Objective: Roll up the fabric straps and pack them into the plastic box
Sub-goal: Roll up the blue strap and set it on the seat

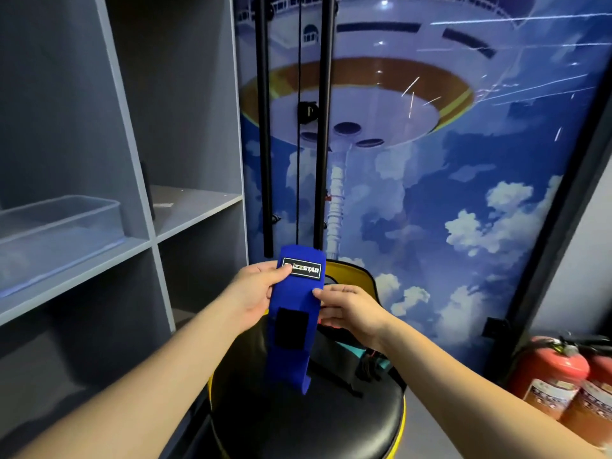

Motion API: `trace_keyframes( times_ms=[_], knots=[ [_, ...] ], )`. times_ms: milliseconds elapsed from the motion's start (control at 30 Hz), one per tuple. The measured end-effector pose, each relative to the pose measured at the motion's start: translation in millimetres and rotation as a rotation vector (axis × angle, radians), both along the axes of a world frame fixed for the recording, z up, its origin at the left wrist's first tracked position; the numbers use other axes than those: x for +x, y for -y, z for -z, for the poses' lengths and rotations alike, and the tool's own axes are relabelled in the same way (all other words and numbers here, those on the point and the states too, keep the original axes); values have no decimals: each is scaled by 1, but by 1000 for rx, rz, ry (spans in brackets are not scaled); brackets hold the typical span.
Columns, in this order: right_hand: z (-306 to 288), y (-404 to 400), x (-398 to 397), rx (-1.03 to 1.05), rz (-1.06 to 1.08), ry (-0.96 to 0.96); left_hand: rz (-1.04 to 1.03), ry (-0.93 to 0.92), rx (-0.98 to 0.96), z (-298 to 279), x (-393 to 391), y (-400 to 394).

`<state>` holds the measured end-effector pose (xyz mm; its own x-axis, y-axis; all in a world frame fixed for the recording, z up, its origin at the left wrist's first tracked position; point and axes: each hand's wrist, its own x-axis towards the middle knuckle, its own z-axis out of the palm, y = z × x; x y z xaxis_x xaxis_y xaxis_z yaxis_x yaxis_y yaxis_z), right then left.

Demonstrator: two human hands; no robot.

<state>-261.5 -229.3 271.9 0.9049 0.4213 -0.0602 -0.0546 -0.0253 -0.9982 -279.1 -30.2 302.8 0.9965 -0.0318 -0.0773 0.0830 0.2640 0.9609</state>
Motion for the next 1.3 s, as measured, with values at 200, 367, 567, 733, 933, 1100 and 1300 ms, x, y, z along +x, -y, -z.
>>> trace_keyframes(
  times_ms=[200, 367, 567, 733, 933, 1100, 1300],
  knots=[
    [-35, -12, 7, 229, 140, 54, 40, 112, 119, -5, -20, 5],
    [-53, -21, 10, 220, 137, 108, 24, 72, 103, -10, -21, -2],
    [-52, -20, 3, 126, 84, 241, -107, 189, 187, -30, -10, -8],
    [-53, -7, -5, 151, 130, 274, -103, 247, 254, -34, -12, -4],
    [-61, 9, -16, 141, 120, 322, 56, 243, 180, -41, -25, -5],
    [-58, 3, -9, 169, 78, 260, 80, 185, 99, -38, -13, -10],
    [4, -15, 26, -3, 94, 80, -3, -59, 193, 31, 22, -26]
  ],
)
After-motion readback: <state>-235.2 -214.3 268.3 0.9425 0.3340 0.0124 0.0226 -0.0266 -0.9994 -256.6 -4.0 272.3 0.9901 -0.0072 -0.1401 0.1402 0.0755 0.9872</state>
